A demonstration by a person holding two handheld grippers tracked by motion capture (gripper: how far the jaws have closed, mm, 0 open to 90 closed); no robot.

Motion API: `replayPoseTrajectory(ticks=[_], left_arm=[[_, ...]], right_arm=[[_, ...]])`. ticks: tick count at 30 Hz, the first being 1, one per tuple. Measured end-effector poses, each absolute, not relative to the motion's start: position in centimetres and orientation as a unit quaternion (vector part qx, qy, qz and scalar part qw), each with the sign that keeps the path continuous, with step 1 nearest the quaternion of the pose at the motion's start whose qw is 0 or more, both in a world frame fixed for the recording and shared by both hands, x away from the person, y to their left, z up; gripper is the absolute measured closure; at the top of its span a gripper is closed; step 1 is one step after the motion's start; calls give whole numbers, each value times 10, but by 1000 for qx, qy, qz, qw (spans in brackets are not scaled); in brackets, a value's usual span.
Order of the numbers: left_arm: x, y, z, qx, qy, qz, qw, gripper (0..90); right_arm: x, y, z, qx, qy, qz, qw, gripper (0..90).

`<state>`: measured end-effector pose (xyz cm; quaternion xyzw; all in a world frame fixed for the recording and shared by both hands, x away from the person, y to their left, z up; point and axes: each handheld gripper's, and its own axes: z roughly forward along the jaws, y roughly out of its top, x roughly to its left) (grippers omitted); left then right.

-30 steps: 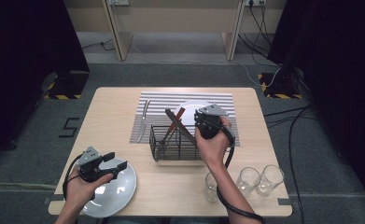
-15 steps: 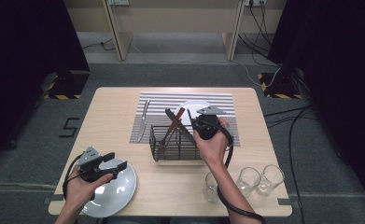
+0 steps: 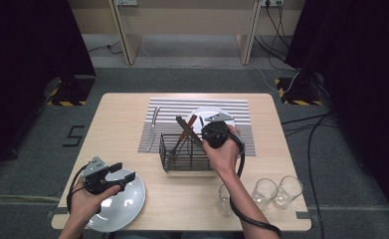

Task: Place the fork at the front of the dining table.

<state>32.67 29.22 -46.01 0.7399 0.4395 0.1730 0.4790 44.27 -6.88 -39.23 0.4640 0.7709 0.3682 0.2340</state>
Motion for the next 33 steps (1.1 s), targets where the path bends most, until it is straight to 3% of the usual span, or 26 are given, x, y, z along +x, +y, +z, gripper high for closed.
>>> replayPoseTrajectory(ticks=[12,33], left_arm=[[327,293,-461,739,441,172,479,295],[327,294,-461,737,444,173,479,295]], right_arm=[[444,-66,-392,455,774,370,237,863],[432,-90,-374,468,738,430,226,874]])
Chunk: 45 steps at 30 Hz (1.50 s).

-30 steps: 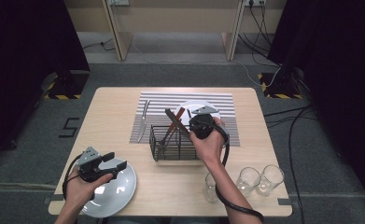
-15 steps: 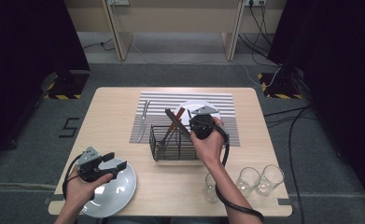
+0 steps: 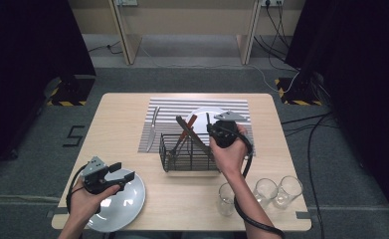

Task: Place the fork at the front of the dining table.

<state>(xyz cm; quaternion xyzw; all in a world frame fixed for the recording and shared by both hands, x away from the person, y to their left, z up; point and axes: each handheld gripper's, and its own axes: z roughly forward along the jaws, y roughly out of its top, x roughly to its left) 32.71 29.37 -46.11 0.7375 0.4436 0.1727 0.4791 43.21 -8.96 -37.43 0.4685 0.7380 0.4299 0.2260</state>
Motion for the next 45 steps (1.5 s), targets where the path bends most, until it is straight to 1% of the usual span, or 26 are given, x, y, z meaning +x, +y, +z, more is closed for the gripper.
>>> replayPoseTrajectory(ticks=[19,45], left_arm=[[327,296,-461,734,446,177,481,296],[326,297,-460,732,447,178,482,296]], right_arm=[[429,-104,-356,479,708,472,215,874],[431,-120,-333,490,673,508,220,874]])
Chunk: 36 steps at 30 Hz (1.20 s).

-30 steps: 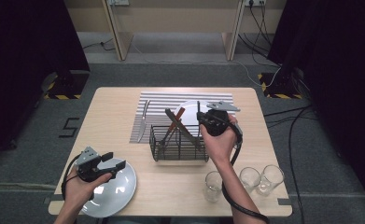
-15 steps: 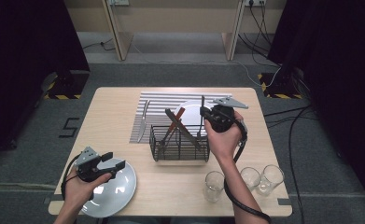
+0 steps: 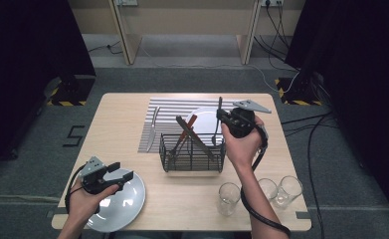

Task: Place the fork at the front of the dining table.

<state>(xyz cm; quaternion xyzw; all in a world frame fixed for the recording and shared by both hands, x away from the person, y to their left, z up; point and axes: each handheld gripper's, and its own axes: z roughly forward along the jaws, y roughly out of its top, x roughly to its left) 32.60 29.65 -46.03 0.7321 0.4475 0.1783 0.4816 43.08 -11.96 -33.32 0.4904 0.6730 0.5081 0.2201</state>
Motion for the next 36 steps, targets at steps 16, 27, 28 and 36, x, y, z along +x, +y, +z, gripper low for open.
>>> replayPoseTrajectory(ticks=[16,27,28,36], left_arm=[[326,297,-460,733,447,179,481,296],[326,298,-459,732,447,180,482,296],[326,298,-459,732,447,180,482,296],[326,297,-459,732,447,179,482,296]], right_arm=[[432,-127,-320,492,654,528,227,874],[434,-127,-313,490,647,536,233,874],[434,-126,-312,490,646,537,234,874],[434,-127,-306,486,639,545,241,874]])
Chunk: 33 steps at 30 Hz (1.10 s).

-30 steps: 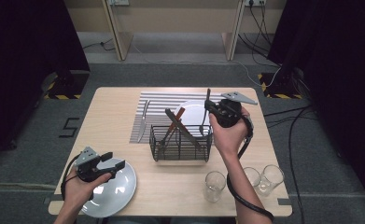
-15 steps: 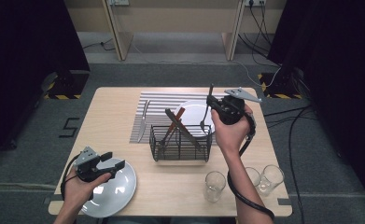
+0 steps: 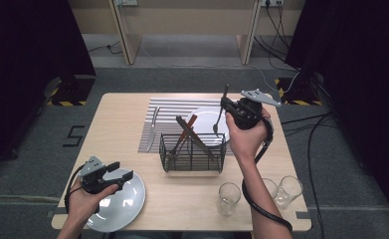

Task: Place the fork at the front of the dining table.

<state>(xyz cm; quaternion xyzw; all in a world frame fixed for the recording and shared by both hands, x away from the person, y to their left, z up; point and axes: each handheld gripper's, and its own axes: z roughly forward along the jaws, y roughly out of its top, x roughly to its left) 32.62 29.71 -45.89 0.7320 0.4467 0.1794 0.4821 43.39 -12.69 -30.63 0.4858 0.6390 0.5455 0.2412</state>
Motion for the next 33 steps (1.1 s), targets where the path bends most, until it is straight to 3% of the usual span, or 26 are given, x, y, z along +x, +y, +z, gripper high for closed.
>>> replayPoseTrajectory(ticks=[33], left_arm=[[326,297,-459,731,447,180,482,296]], right_arm=[[430,-148,-286,489,603,566,277,874]])
